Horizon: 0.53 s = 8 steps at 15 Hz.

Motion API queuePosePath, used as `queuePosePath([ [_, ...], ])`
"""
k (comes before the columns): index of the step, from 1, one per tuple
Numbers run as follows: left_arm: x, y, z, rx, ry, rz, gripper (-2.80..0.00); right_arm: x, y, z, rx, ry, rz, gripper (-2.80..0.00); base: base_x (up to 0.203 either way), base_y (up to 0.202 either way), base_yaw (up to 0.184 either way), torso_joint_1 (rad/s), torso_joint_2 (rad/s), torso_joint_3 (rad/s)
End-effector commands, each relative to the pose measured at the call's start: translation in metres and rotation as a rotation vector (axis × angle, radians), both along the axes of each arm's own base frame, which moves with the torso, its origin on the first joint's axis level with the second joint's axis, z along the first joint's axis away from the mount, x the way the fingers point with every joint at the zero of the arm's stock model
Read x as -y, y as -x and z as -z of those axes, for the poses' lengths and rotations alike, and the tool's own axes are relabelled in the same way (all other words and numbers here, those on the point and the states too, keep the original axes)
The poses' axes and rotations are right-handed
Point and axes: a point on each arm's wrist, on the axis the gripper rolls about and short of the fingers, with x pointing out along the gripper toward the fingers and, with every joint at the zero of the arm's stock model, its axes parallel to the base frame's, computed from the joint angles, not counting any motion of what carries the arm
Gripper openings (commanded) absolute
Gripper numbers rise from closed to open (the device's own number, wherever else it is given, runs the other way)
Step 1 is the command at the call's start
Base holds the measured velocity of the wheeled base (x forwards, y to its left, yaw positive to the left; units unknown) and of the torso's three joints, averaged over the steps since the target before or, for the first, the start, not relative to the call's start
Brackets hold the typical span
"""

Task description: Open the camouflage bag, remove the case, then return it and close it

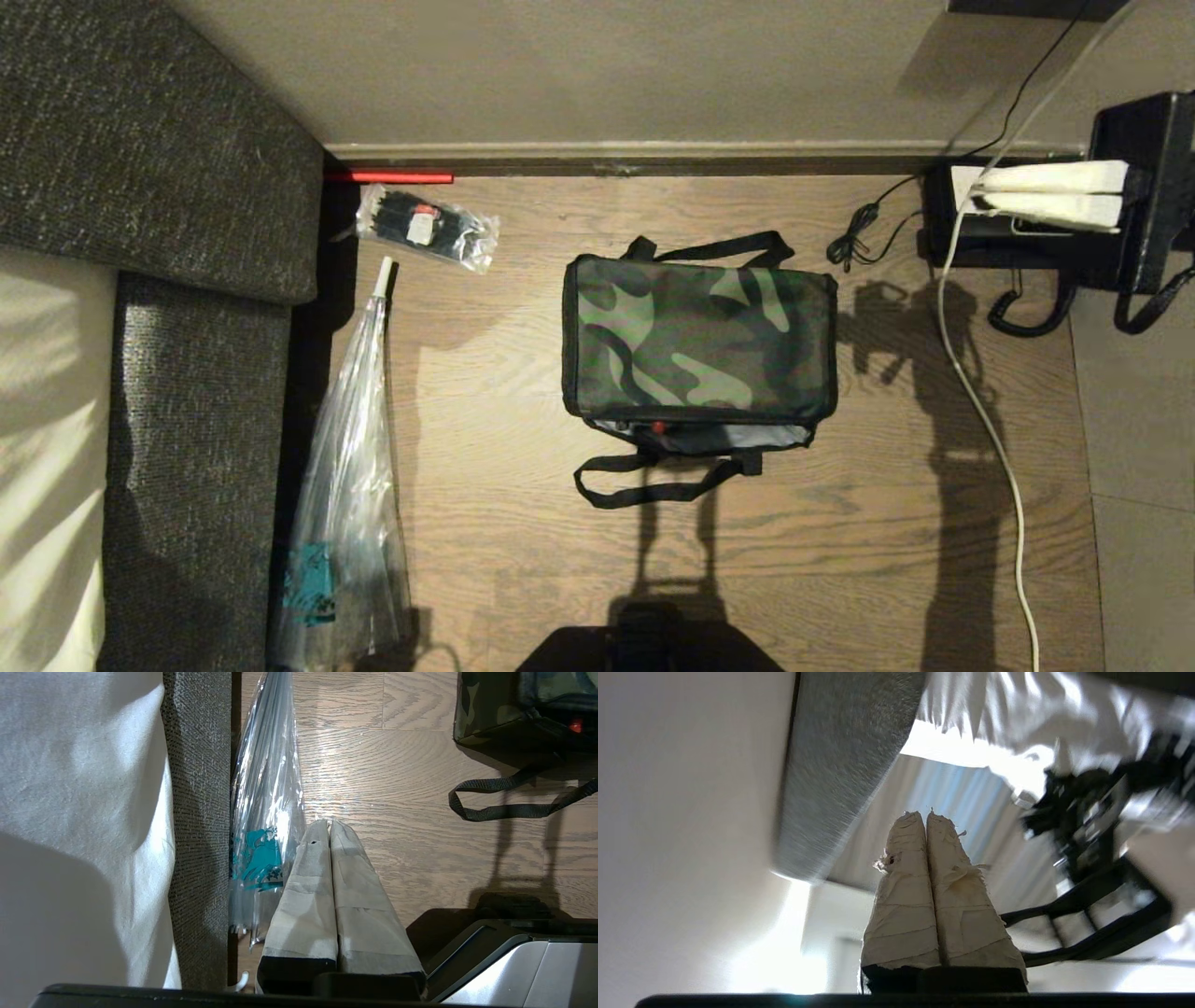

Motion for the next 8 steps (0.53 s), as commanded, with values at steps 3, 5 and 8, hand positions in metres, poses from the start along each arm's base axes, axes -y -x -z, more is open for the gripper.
queuePosePath([
  [3, 0.000, 0.000, 0.000, -0.002, 0.000, 0.000, -2.80, 0.007, 0.061, -0.061, 0.309, 0.052, 0.059, -2.80, 0.000, 0.000, 0.000, 0.000, 0.00, 0.000],
  [5, 0.000, 0.000, 0.000, -0.002, 0.000, 0.000, -2.80, 0.007, 0.101, -0.093, 0.487, 0.092, 0.103, -2.80, 0.000, 0.000, 0.000, 0.000, 0.00, 0.000],
  [8, 0.000, 0.000, 0.000, -0.002, 0.000, 0.000, -2.80, 0.006, 0.153, -0.120, 0.720, 0.170, 0.191, -2.80, 0.000, 0.000, 0.000, 0.000, 0.00, 0.000],
])
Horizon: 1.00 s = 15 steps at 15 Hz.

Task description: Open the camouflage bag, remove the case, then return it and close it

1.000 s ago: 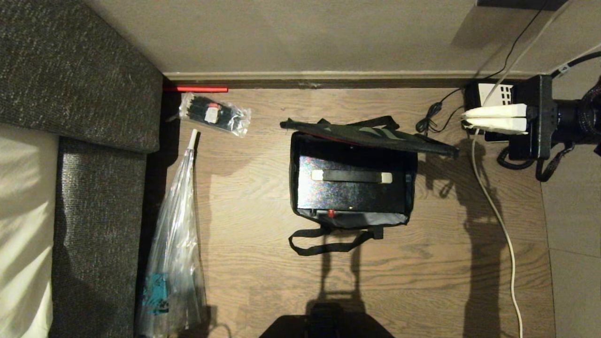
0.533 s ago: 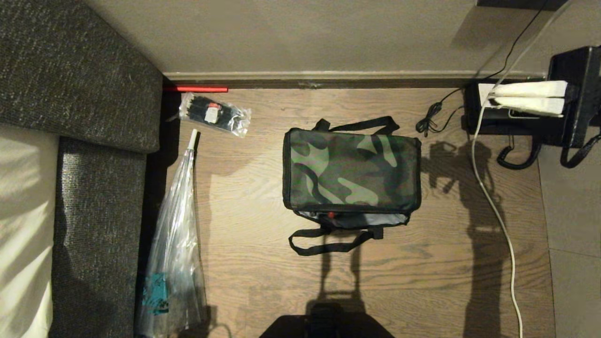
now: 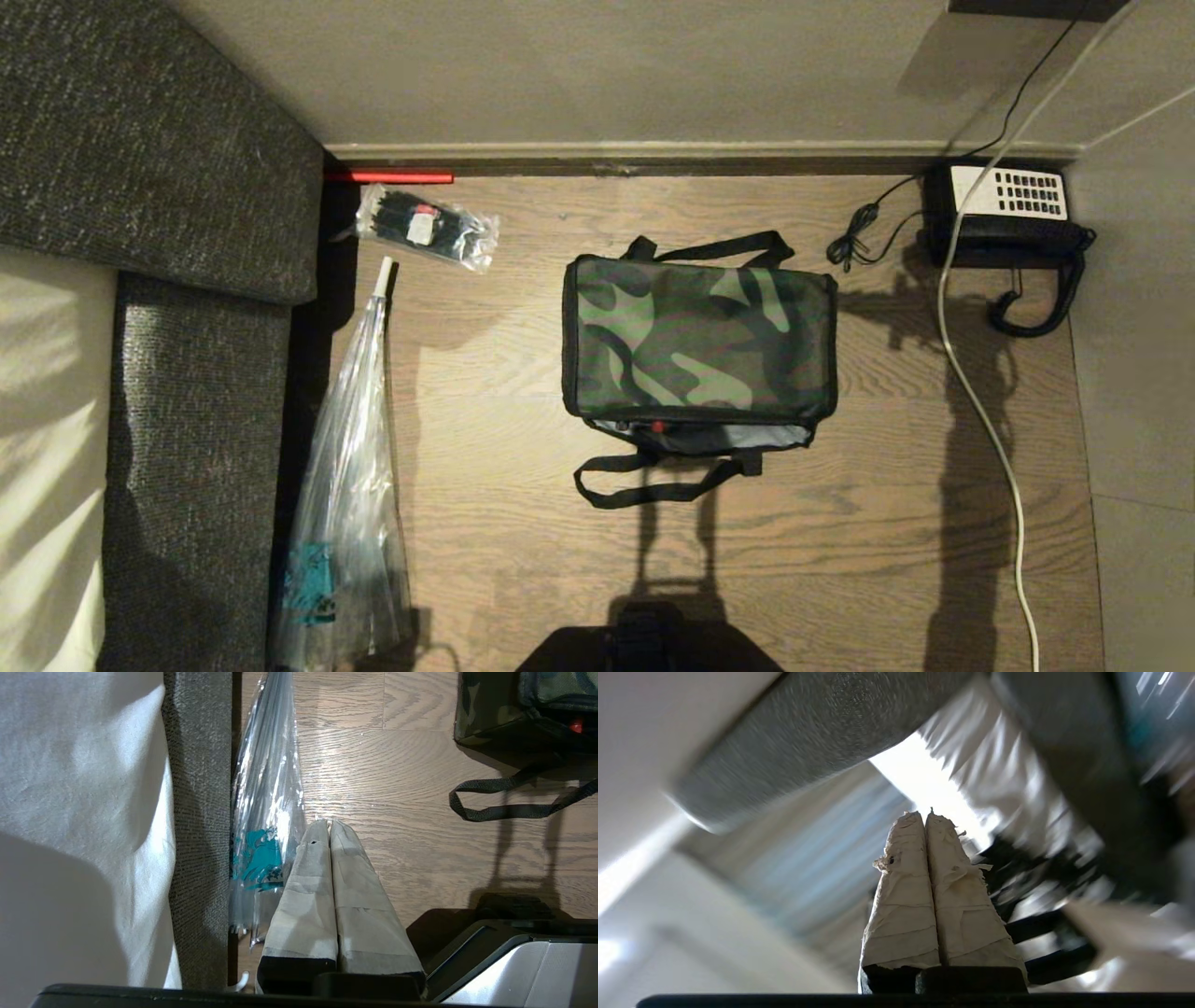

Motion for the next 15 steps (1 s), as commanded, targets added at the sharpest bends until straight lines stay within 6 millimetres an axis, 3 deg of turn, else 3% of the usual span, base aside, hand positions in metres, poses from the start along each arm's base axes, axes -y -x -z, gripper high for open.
queuePosePath([
  [1, 0.000, 0.000, 0.000, -0.002, 0.000, 0.000, -2.80, -0.011, 0.055, -0.023, 0.165, 0.061, 0.046, -2.80, 0.000, 0.000, 0.000, 0.000, 0.00, 0.000],
  [6, 0.000, 0.000, 0.000, -0.002, 0.000, 0.000, -2.80, -0.022, 0.104, -0.033, 0.289, 0.120, 0.156, -2.80, 0.000, 0.000, 0.000, 0.000, 0.00, 0.000],
  [10, 0.000, 0.000, 0.000, -0.002, 0.000, 0.000, -2.80, -0.041, 0.143, -0.029, 0.492, 0.202, 0.164, -2.80, 0.000, 0.000, 0.000, 0.000, 0.00, 0.000],
  [12, 0.000, 0.000, 0.000, -0.002, 0.000, 0.000, -2.80, -0.044, 0.148, -0.023, 0.480, 0.188, 0.129, -2.80, 0.000, 0.000, 0.000, 0.000, 0.00, 0.000],
  [15, 0.000, 0.000, 0.000, -0.002, 0.000, 0.000, -2.80, -0.039, 0.135, -0.008, 0.275, 0.036, 0.079, -2.80, 0.000, 0.000, 0.000, 0.000, 0.00, 0.000],
])
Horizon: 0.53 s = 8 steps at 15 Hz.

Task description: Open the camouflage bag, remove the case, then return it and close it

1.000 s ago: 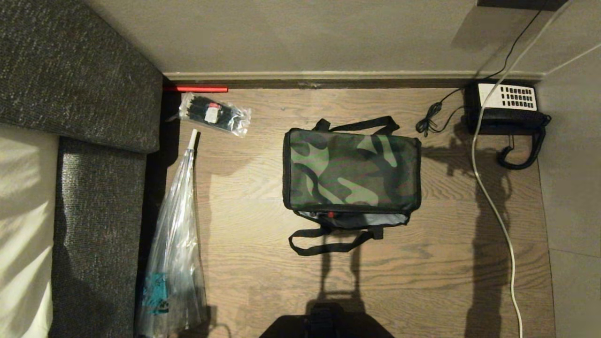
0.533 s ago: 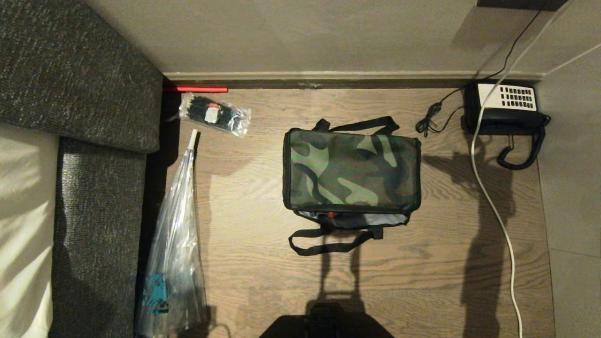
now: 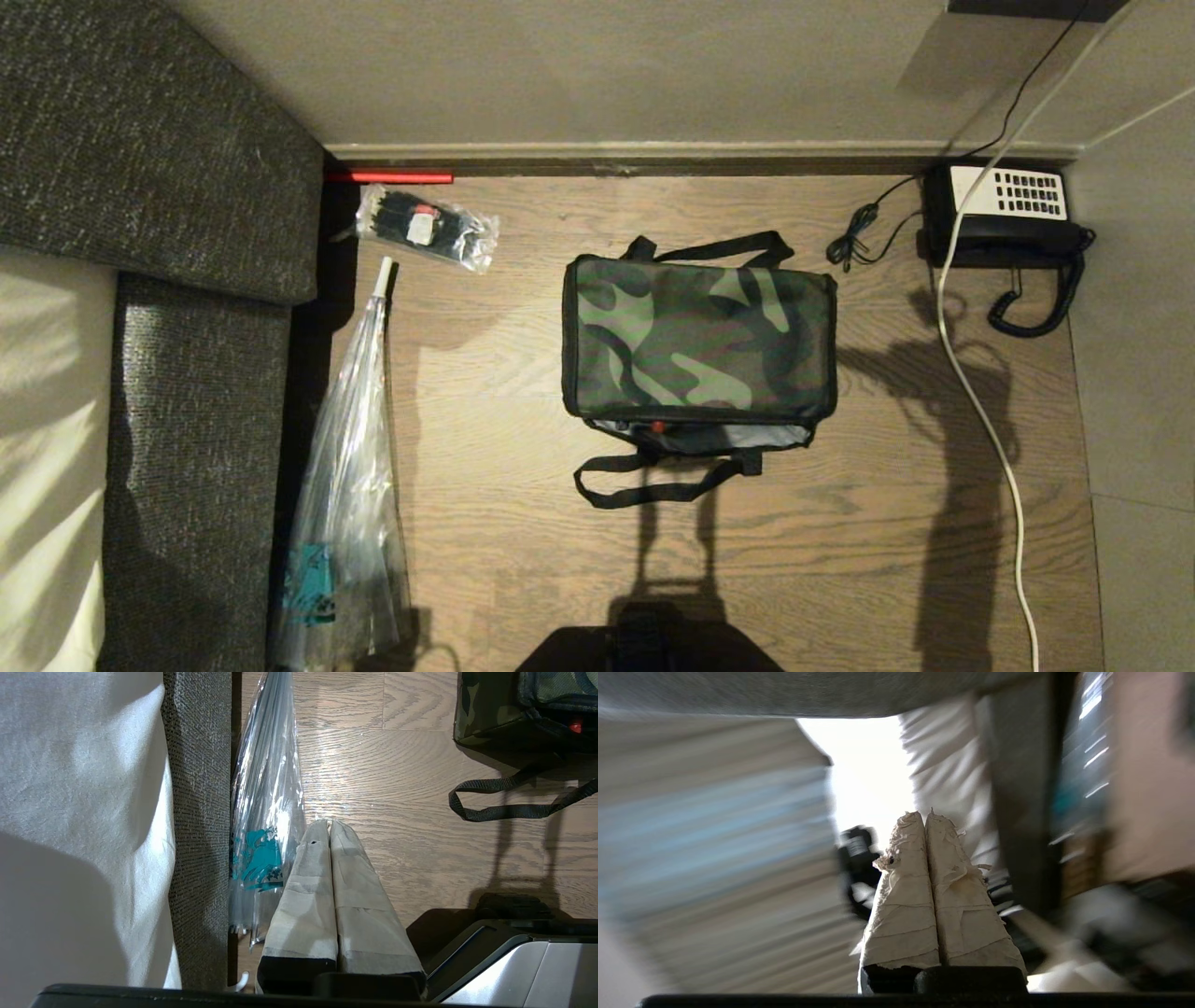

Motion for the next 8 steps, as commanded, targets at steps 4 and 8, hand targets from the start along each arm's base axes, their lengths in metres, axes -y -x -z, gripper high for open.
queuePosePath([
  [4, 0.000, 0.000, 0.000, -0.002, 0.000, 0.000, -2.80, -0.004, 0.004, 0.001, -0.293, -0.097, -0.169, -2.80, 0.000, 0.000, 0.000, 0.000, 0.00, 0.000],
  [8, 0.000, 0.000, 0.000, -0.002, 0.000, 0.000, -2.80, -0.006, 0.013, -0.003, -0.259, -0.060, -0.169, -2.80, 0.000, 0.000, 0.000, 0.000, 0.00, 0.000],
])
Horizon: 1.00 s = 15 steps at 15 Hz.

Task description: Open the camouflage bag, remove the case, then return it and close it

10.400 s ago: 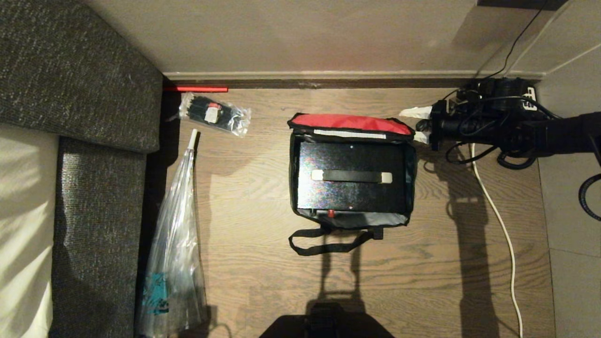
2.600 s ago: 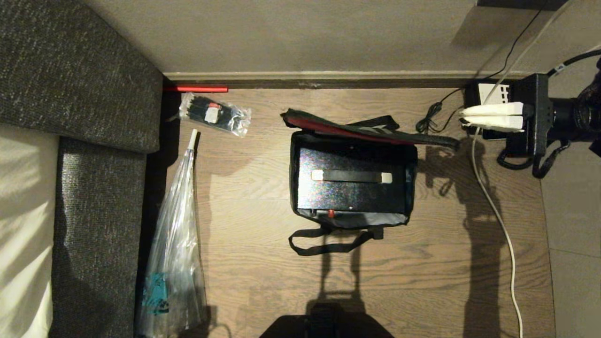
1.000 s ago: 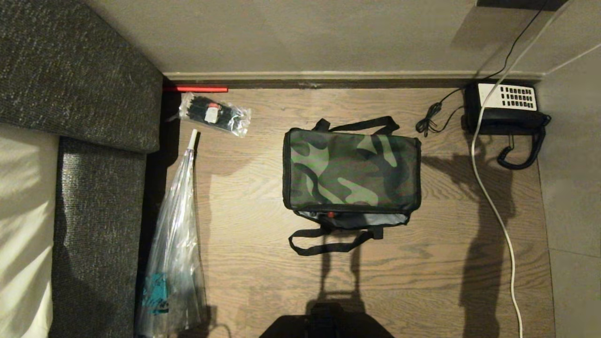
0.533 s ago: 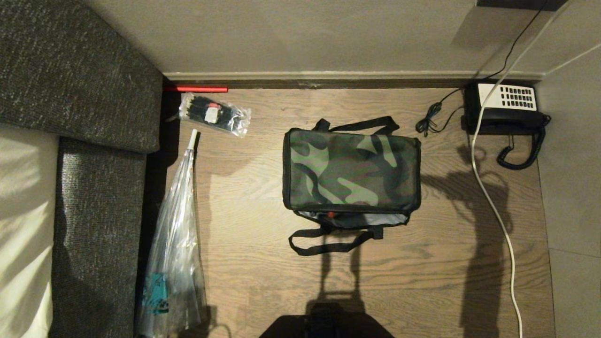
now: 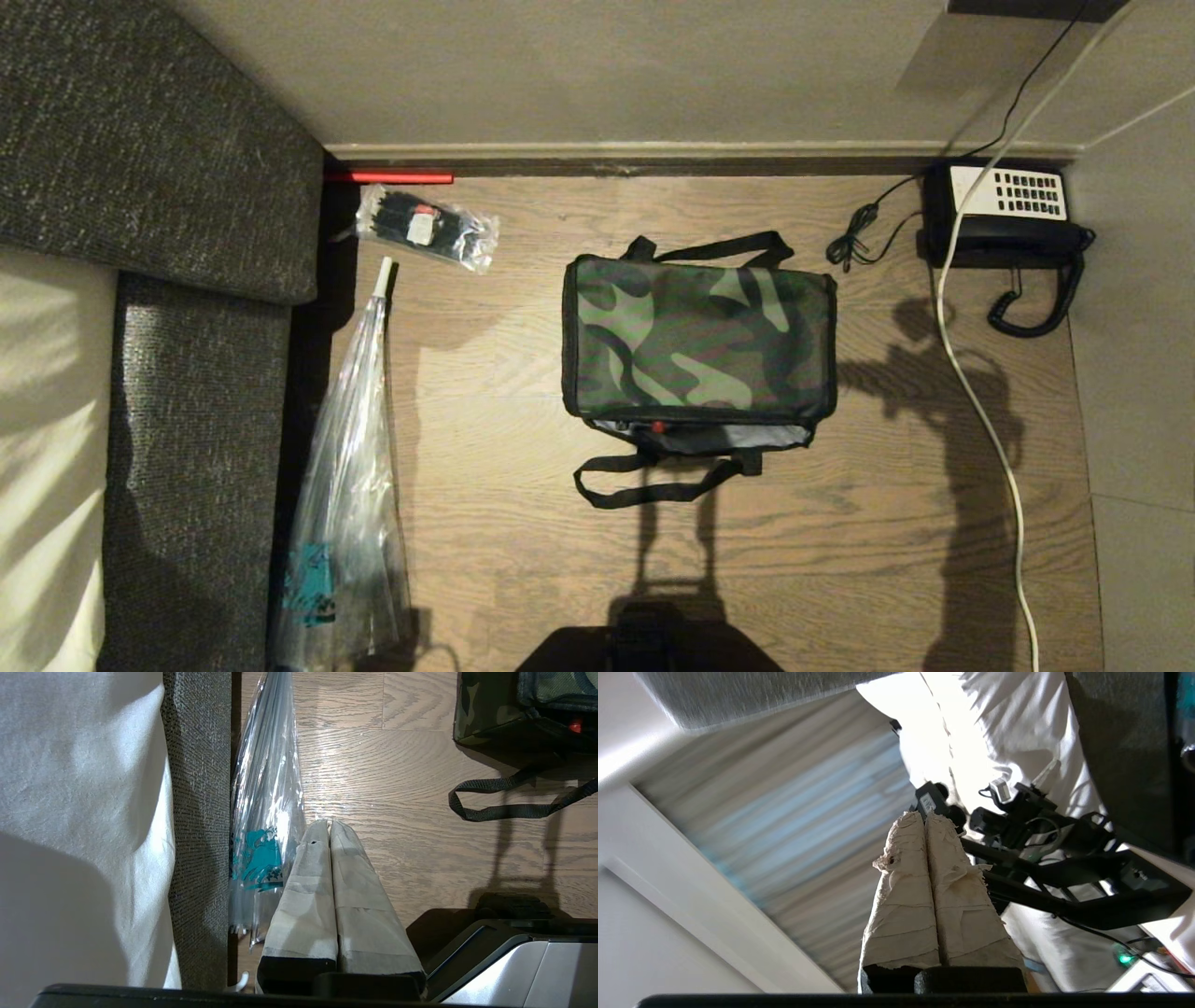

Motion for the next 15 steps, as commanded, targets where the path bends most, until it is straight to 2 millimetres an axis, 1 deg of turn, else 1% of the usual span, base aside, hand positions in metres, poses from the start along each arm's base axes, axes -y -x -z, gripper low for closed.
queuePosePath([
  [1, 0.000, 0.000, 0.000, -0.002, 0.000, 0.000, -2.80, 0.002, -0.007, 0.008, -0.109, -0.017, -0.010, -2.80, 0.000, 0.000, 0.000, 0.000, 0.00, 0.000],
  [3, 0.000, 0.000, 0.000, -0.002, 0.000, 0.000, -2.80, 0.005, -0.023, 0.018, -0.312, -0.062, -0.020, -2.80, 0.000, 0.000, 0.000, 0.000, 0.00, 0.000],
  [5, 0.000, 0.000, 0.000, -0.002, 0.000, 0.000, -2.80, 0.008, -0.036, 0.034, -0.585, -0.124, -0.022, -2.80, 0.000, 0.000, 0.000, 0.000, 0.00, 0.000],
  [6, 0.000, 0.000, 0.000, -0.002, 0.000, 0.000, -2.80, 0.009, -0.042, 0.043, -0.688, -0.146, -0.024, -2.80, 0.000, 0.000, 0.000, 0.000, 0.00, 0.000],
  [7, 0.000, 0.000, 0.000, -0.002, 0.000, 0.000, -2.80, 0.009, -0.045, 0.048, -0.716, -0.151, -0.025, -2.80, 0.000, 0.000, 0.000, 0.000, 0.00, 0.000],
  [8, 0.000, 0.000, 0.000, -0.002, 0.000, 0.000, -2.80, 0.009, -0.044, 0.048, -0.665, -0.138, -0.026, -2.80, 0.000, 0.000, 0.000, 0.000, 0.00, 0.000],
  [12, 0.000, 0.000, 0.000, -0.002, 0.000, 0.000, -2.80, 0.005, -0.025, 0.033, -0.254, -0.047, -0.018, -2.80, 0.000, 0.000, 0.000, 0.000, 0.00, 0.000],
  [13, 0.000, 0.000, 0.000, -0.002, 0.000, 0.000, -2.80, 0.004, -0.019, 0.033, -0.130, -0.018, -0.029, -2.80, 0.000, 0.000, 0.000, 0.000, 0.00, 0.000],
  [15, 0.000, 0.000, 0.000, -0.002, 0.000, 0.000, -2.80, 0.000, -0.005, 0.042, 0.133, 0.036, -0.075, -2.80, 0.000, 0.000, 0.000, 0.000, 0.00, 0.000],
])
